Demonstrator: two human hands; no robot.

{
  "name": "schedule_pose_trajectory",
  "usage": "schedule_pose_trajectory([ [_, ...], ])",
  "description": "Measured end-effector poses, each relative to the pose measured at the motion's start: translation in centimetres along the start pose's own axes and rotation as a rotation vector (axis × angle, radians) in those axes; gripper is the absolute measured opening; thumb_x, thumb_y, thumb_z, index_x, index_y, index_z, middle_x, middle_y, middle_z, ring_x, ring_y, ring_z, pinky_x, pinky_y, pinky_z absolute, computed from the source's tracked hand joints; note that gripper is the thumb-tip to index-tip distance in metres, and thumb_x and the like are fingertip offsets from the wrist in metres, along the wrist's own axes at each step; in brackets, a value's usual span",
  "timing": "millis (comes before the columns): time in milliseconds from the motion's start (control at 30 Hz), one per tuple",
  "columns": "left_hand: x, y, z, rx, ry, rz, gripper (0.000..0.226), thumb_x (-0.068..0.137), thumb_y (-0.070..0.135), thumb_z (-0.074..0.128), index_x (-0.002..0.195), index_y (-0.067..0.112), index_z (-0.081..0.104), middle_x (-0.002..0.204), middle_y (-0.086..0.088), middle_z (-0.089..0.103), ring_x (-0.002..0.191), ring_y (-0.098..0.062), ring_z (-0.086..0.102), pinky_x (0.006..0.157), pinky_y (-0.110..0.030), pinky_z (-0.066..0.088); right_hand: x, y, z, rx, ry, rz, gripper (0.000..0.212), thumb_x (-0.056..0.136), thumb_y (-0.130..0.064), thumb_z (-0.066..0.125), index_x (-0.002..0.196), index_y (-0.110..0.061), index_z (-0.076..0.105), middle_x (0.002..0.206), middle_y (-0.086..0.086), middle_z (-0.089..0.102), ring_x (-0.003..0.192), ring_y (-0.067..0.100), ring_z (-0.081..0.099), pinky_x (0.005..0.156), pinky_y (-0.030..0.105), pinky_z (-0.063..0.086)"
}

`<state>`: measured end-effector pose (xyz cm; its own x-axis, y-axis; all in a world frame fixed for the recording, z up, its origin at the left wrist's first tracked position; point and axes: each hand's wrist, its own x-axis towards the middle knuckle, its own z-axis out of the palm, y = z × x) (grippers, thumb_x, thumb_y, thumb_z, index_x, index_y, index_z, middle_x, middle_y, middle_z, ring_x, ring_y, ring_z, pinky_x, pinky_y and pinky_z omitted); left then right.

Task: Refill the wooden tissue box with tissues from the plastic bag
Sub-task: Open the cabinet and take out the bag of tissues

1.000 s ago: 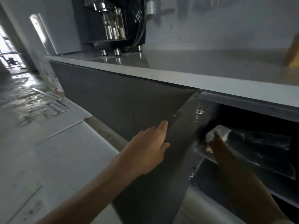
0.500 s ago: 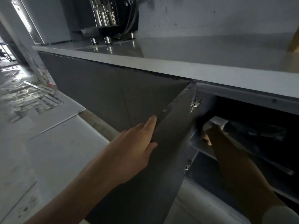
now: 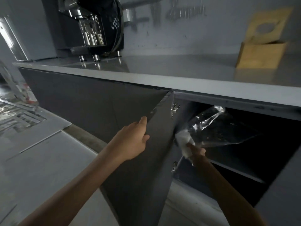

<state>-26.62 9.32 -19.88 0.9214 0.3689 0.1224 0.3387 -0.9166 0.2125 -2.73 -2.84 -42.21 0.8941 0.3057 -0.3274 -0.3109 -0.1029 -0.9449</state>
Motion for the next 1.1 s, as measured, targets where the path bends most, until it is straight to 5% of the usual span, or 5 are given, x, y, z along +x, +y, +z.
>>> schedule_pose_trajectory([
  [267,-1.0,1.9,0.0,-0.291,-0.093,-0.129,0.062,0.1,0.029,0.042,0.154,0.021,0.012,0.16,-0.006,0.027,0.143,-0.025,0.033,0.116,-0.036,0.027,-17.4,0.6,-7.7,0.144,-0.568,-0.153,0.034,0.096,-0.012,0.057,0.127,-0.015,0.043,0.091,0.007,0.071,0.071,0.018,0.069,0.052,0.027,0.052],
  [533,-1.5,10.0,5.4,-0.958,0.08,-0.044,0.048,0.094,0.002,0.044,0.13,0.032,0.053,0.148,-0.002,0.043,0.125,-0.018,0.047,0.105,-0.034,0.04,-26.4,-17.7,-20.6,-0.225,-0.188,-0.678,0.037,0.085,-0.017,0.074,0.114,-0.027,0.053,0.091,-0.001,0.065,0.069,0.011,0.066,0.055,0.024,0.054],
  [633,-1.5,14.4,8.3,-1.083,0.082,0.148,0.027,0.101,0.029,0.047,0.1,0.045,0.069,0.16,0.003,0.021,0.146,0.003,0.013,0.117,-0.032,0.023,-26.0,-23.9,-25.1,-0.204,-0.121,-0.754,0.025,0.088,-0.012,0.069,0.108,-0.016,0.054,0.079,-0.003,0.067,0.061,0.006,0.063,0.053,0.018,0.05],
  [767,2.0,16.0,11.6,-0.791,0.102,0.486,0.042,0.086,0.068,0.041,0.128,0.064,0.041,0.154,0.031,-0.026,0.137,0.011,-0.033,0.118,-0.036,0.001,-23.9,-28.8,-29.5,-0.172,-0.029,-0.746,0.014,0.089,-0.015,0.065,0.08,-0.026,0.065,0.067,-0.007,0.064,0.054,0.003,0.058,0.047,0.016,0.044],
  [1100,9.2,21.8,11.4,-0.098,0.389,0.577,0.052,0.074,0.056,0.042,0.114,0.036,0.07,0.11,0.011,0.071,0.113,-0.009,0.047,0.094,-0.041,0.032,-15.1,-30.2,-33.3,-0.264,0.085,-0.758,0.022,0.083,-0.014,0.075,0.077,-0.022,0.056,0.051,-0.01,0.052,0.042,0.004,0.048,0.039,0.016,0.039],
])
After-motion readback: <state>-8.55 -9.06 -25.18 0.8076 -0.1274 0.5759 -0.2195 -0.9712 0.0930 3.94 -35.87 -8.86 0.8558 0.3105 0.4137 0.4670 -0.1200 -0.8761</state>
